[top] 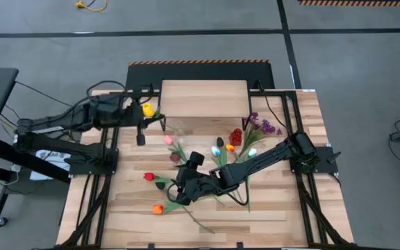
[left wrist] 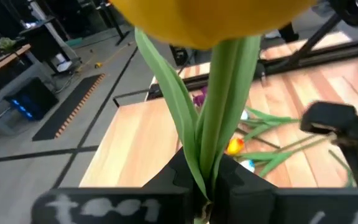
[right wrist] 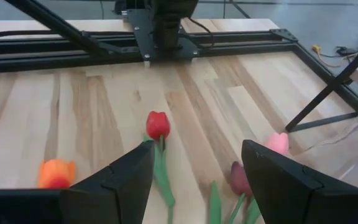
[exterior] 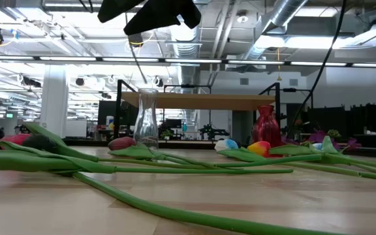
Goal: Pick and place flowers into a vace then onto a shelf
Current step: Put the left yellow flower into the transparent vase
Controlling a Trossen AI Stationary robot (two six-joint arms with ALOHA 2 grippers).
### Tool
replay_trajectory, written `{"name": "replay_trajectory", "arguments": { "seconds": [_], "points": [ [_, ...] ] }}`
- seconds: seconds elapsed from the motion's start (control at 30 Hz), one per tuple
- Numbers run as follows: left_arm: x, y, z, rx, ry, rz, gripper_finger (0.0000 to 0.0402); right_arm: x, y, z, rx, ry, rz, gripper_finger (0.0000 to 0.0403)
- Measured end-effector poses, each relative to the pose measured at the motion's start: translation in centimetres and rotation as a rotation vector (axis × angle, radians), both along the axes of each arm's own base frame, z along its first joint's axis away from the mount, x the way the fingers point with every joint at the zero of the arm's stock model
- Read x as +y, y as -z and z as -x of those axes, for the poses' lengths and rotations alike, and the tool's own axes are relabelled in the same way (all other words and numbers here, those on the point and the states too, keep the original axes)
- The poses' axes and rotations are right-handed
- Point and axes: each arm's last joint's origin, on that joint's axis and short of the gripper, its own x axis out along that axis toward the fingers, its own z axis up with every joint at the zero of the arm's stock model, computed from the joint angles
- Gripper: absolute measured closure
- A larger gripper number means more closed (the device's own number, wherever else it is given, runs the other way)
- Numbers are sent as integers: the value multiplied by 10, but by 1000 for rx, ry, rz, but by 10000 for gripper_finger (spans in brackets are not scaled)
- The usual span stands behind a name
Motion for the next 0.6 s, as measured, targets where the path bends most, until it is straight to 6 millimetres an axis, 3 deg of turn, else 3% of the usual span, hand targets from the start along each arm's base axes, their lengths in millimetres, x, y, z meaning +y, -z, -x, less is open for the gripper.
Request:
{"name": "replay_trajectory", "arguments": {
  "seconds": [0.3,0.6],
  "points": [
    [19,1,-3,15,3,31,401,7,1,4,16,-14,9,170],
    [31,17,-25,103,-21,27,401,7,2,4,15,-11,2,170]
  ]
}}
